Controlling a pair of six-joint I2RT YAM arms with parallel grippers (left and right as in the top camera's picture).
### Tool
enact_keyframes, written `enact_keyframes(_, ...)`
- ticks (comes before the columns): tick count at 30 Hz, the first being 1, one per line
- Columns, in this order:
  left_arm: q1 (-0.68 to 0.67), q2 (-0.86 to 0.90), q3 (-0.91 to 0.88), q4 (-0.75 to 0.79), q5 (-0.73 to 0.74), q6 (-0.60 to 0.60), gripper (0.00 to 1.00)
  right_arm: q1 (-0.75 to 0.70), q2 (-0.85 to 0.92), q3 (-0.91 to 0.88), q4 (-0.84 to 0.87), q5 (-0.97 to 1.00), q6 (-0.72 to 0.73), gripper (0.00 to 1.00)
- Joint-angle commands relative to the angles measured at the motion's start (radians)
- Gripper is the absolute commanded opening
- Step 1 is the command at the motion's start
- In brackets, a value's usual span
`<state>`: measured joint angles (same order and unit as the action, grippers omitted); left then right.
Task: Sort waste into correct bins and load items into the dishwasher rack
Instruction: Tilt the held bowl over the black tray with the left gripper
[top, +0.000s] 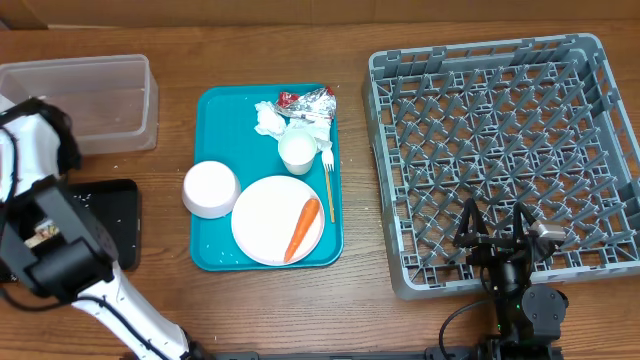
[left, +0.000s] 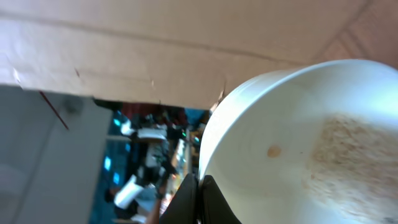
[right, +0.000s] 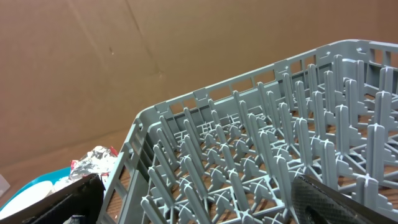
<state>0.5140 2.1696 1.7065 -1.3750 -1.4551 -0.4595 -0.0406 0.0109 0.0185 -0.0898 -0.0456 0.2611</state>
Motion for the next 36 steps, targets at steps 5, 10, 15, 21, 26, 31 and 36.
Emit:
enact_keyframes(5, -0.03, 0.034, -0.002, -0.001, -0.106, 0.029, 0.04, -0.006, -0.008, -0.01, 0.009, 0.0, 0.002, 1.0)
enact_keyframes(10, -0.03, 0.034, -0.002, 0.0, -0.106, 0.037, 0.04, -0.006, -0.008, -0.01, 0.009, 0.0, 0.002, 1.0)
enact_keyframes(15, -0.031, 0.034, -0.002, 0.005, -0.106, 0.047, 0.04, -0.006, -0.008, -0.01, 0.009, 0.0, 0.002, 1.0)
enact_keyframes(21, -0.031, 0.033, -0.002, 0.019, -0.103, 0.074, 0.04, -0.006, -0.008, -0.01, 0.009, 0.0, 0.002, 1.0)
enact_keyframes(26, -0.031, 0.026, -0.002, 0.019, -0.071, 0.071, 0.04, -0.006, -0.008, -0.01, 0.009, 0.0, 0.002, 1.0)
enact_keyframes(31, -0.033, -0.014, -0.002, 0.019, 0.0, 0.048, 0.04, -0.006, -0.008, -0.01, 0.009, 0.0, 0.002, 1.0)
enact_keyframes(36, -0.016, -0.108, -0.002, 0.039, 0.134, 0.026, 0.04, -0.006, -0.008, -0.01, 0.009, 0.0, 0.002, 1.0)
